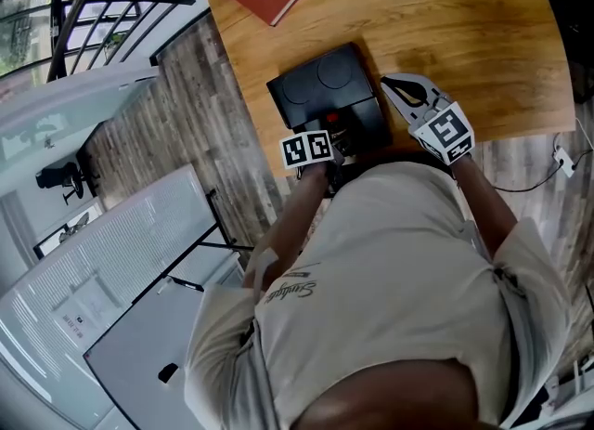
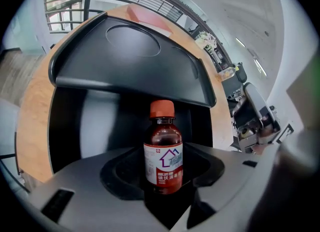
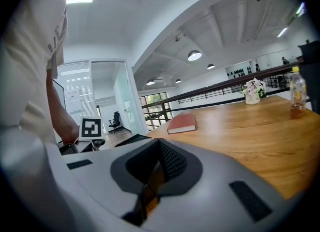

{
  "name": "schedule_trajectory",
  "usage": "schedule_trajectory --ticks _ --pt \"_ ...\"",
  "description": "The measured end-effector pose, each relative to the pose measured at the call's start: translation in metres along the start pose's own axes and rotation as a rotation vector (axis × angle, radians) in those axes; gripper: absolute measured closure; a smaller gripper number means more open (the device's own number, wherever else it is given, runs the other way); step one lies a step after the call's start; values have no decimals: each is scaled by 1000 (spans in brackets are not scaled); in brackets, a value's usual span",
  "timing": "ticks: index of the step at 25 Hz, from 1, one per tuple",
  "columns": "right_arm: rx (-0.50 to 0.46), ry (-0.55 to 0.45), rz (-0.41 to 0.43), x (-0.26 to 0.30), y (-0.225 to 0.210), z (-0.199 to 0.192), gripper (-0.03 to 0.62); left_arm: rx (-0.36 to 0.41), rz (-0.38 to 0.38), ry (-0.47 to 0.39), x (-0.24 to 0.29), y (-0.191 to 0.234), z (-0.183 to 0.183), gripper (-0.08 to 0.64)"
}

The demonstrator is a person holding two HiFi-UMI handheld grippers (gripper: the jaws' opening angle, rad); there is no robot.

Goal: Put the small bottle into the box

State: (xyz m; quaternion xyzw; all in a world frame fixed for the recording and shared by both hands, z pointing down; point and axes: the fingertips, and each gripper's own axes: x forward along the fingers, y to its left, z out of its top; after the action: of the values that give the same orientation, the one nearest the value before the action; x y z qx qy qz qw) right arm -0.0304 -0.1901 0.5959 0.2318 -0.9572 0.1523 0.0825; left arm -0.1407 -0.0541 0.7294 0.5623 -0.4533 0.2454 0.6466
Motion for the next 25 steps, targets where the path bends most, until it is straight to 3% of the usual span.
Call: schedule_trajectory --ticks 9,14,25 --pt "22 -6 -3 1 -10 -2 597 -24 84 29 11 7 10 333" --pt "31 -15 -8 -3 -15 0 597 15 143 60 15 9 5 333" --pt "39 -39 -24 -7 -12 1 597 25 145 72 16 9 3 333"
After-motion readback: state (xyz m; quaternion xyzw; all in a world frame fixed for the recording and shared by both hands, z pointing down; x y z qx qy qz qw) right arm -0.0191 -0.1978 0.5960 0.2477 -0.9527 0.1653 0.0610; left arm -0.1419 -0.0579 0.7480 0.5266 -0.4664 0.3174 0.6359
